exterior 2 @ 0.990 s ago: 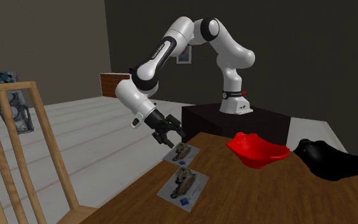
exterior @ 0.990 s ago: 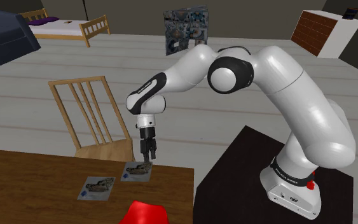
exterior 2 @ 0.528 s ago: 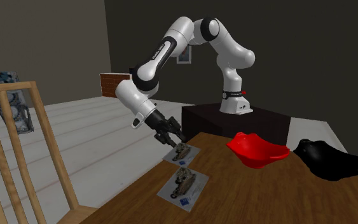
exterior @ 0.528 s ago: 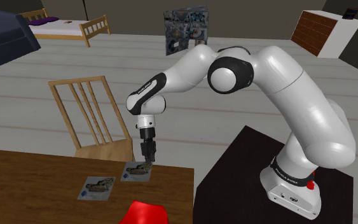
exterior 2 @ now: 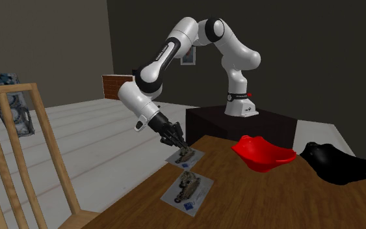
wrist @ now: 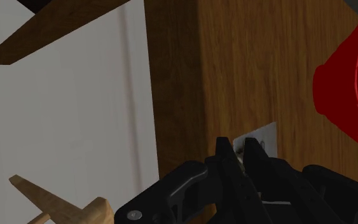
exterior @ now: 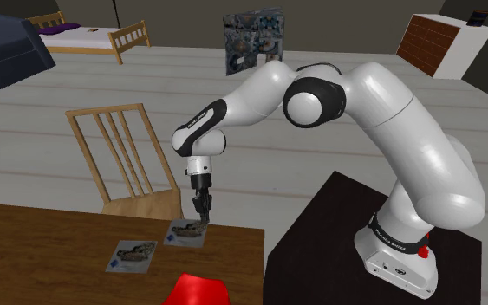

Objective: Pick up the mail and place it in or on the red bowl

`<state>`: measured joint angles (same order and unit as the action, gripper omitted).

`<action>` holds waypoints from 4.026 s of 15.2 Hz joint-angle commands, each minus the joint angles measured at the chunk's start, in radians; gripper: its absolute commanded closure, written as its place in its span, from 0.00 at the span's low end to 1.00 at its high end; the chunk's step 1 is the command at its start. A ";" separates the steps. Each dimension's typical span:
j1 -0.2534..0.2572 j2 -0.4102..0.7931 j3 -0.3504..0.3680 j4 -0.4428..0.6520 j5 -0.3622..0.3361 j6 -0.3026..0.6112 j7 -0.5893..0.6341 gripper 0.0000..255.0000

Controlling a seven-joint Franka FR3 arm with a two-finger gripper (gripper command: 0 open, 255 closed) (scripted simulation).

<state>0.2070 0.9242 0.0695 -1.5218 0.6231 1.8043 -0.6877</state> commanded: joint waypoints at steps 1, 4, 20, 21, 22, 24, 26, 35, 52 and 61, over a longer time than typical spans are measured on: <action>0.000 0.000 0.000 0.000 0.000 0.000 0.000 1.00; -0.001 -0.034 0.000 -0.018 0.000 -0.014 0.009 1.00; -0.008 -0.198 -0.001 -0.072 -0.005 -0.106 0.069 1.00; -0.009 -0.207 -0.001 -0.074 -0.005 -0.112 0.074 1.00; -0.009 -0.216 0.000 -0.075 -0.005 -0.119 0.078 1.00; -0.011 -0.234 0.000 -0.077 -0.006 -0.133 0.086 1.00; -0.012 -0.252 0.000 -0.078 -0.006 -0.146 0.095 1.00; 0.039 -0.410 0.032 -0.283 0.042 -0.066 0.120 1.00; 0.212 -0.651 0.182 -0.673 0.252 0.214 0.180 1.00; 0.220 -0.548 0.182 -0.665 0.269 0.288 0.114 1.00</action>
<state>0.4257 0.3649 0.2512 -2.1882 0.8890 2.0835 -0.5669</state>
